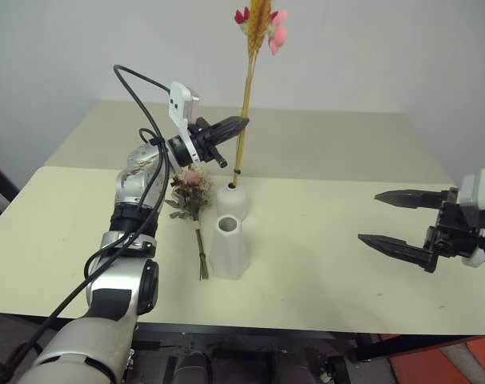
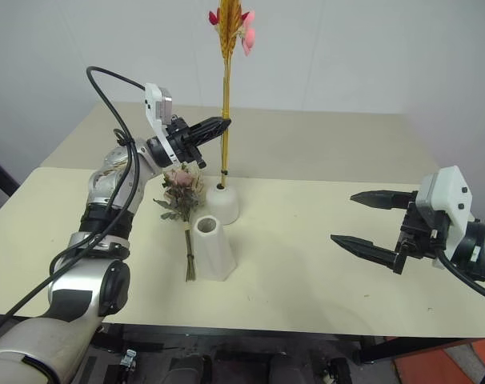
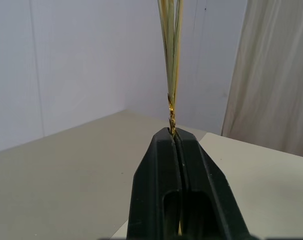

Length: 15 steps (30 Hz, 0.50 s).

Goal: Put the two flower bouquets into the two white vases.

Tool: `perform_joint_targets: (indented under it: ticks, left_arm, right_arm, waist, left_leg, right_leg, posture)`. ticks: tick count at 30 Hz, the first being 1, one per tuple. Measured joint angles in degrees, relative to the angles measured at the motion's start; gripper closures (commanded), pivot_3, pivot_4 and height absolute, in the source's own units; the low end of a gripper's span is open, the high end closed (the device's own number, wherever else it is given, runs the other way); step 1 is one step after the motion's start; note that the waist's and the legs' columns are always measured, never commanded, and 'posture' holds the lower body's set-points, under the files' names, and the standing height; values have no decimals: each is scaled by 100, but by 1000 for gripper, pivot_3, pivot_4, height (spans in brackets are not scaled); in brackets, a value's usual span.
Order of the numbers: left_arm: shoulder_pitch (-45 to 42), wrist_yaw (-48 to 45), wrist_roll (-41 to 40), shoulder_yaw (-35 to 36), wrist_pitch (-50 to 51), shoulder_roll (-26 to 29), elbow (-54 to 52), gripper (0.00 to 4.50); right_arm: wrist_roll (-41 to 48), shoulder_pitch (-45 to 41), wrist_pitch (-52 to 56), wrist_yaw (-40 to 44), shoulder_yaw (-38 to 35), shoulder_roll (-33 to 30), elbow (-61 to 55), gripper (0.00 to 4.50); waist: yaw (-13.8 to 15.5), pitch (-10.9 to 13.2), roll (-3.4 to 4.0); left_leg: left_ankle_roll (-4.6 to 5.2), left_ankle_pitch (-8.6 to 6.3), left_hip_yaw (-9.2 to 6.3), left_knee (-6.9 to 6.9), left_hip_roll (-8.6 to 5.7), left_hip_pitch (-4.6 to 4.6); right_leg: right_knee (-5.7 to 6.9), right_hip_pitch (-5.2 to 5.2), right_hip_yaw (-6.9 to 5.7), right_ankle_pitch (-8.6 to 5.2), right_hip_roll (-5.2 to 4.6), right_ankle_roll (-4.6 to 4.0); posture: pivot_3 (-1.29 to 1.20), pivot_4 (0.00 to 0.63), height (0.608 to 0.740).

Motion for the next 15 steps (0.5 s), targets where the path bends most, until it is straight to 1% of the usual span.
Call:
perform_joint_targets:
  ticks: [15]
  left_arm:
    - [0, -7, 0, 80, -6, 8, 0, 4480]
  right_arm:
    - [2, -11, 0, -1, 2, 2, 0, 0]
  waist:
    - [1, 0, 0]
  left_leg:
    - [0, 0, 0, 0, 0, -1]
  right_leg:
    - [0, -1, 0, 0, 0, 0]
  posture:
    - [0, 150, 740]
